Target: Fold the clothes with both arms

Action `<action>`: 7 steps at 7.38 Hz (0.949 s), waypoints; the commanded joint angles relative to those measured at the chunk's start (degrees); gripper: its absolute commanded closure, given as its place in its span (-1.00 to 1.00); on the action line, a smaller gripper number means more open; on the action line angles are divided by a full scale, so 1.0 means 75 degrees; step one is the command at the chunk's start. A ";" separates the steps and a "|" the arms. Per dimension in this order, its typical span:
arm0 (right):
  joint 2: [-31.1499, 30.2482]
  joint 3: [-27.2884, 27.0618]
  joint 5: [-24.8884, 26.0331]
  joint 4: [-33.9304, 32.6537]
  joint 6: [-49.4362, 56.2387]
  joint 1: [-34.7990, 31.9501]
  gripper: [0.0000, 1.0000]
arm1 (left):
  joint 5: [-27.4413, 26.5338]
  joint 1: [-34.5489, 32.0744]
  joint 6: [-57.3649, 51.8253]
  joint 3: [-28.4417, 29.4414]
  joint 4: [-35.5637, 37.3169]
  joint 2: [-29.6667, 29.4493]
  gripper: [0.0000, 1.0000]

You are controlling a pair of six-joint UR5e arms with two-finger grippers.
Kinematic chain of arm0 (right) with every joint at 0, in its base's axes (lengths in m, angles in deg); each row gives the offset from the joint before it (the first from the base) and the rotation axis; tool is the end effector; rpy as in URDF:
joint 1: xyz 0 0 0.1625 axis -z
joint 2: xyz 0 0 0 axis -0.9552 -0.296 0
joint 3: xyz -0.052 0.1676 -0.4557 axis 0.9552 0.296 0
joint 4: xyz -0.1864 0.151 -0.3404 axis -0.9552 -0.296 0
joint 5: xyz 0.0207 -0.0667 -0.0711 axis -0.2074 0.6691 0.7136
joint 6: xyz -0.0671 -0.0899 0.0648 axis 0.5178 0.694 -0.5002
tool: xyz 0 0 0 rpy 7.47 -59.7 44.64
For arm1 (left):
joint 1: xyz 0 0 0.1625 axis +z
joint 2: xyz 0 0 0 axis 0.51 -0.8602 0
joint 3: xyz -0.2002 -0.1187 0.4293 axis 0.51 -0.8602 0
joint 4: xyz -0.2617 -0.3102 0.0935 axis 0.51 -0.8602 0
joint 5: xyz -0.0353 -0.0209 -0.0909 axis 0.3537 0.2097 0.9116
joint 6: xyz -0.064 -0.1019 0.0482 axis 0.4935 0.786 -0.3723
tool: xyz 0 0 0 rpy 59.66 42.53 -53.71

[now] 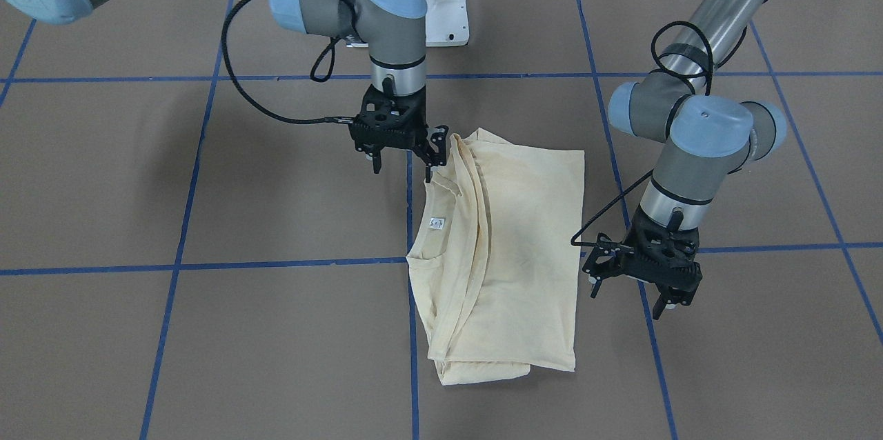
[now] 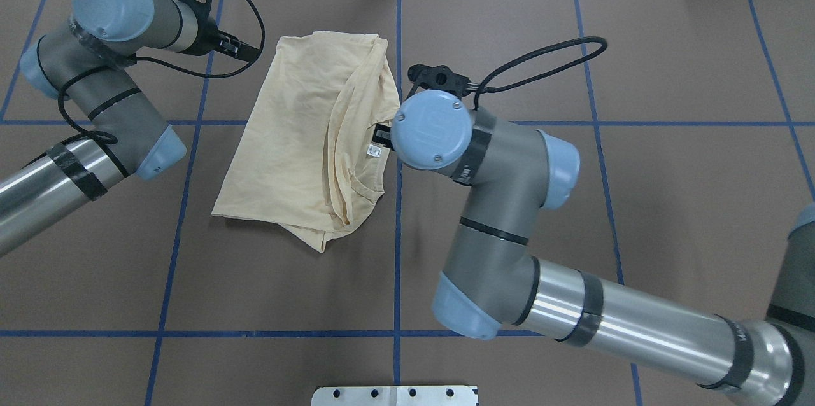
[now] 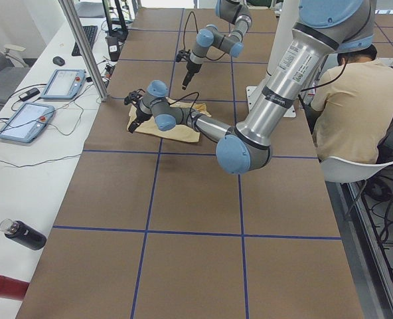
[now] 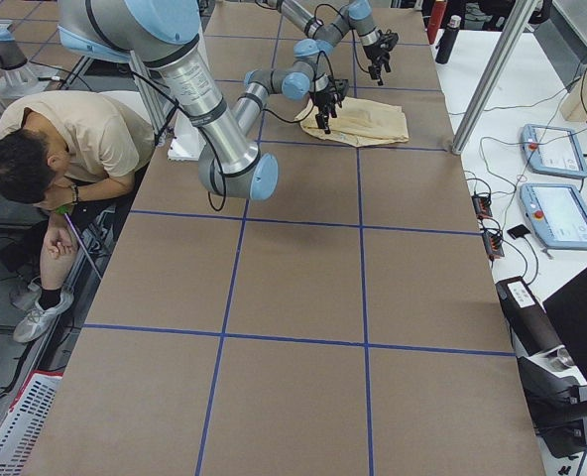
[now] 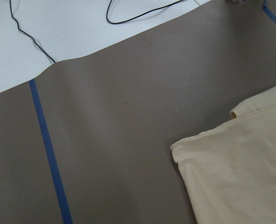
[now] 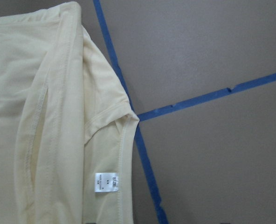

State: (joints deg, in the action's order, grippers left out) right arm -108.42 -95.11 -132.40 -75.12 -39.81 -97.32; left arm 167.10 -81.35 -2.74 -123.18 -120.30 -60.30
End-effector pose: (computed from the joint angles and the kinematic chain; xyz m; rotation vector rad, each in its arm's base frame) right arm -0.6799 -0.4649 0.2057 0.2172 -0.7825 0.4429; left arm 0.4216 -0.6820 0.4431 0.7001 0.7548 0.2056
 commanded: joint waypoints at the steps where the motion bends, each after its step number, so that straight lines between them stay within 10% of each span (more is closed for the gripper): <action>1: 0.0355 0.0567 0.0268 0.0097 -0.0586 0.0399 -0.05 | 0.0000 -0.0003 0.0042 -0.0112 0.0000 0.0108 -1.00; 7: 0.0320 0.0884 0.0690 0.0098 -0.0527 0.0717 0.04 | 0.0000 0.0008 0.0065 -0.0112 0.0000 0.0108 -1.00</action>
State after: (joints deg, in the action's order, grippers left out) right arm -106.09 -88.76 -127.67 -74.41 -43.94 -92.04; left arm 167.10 -81.30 -2.25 -124.02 -120.31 -59.49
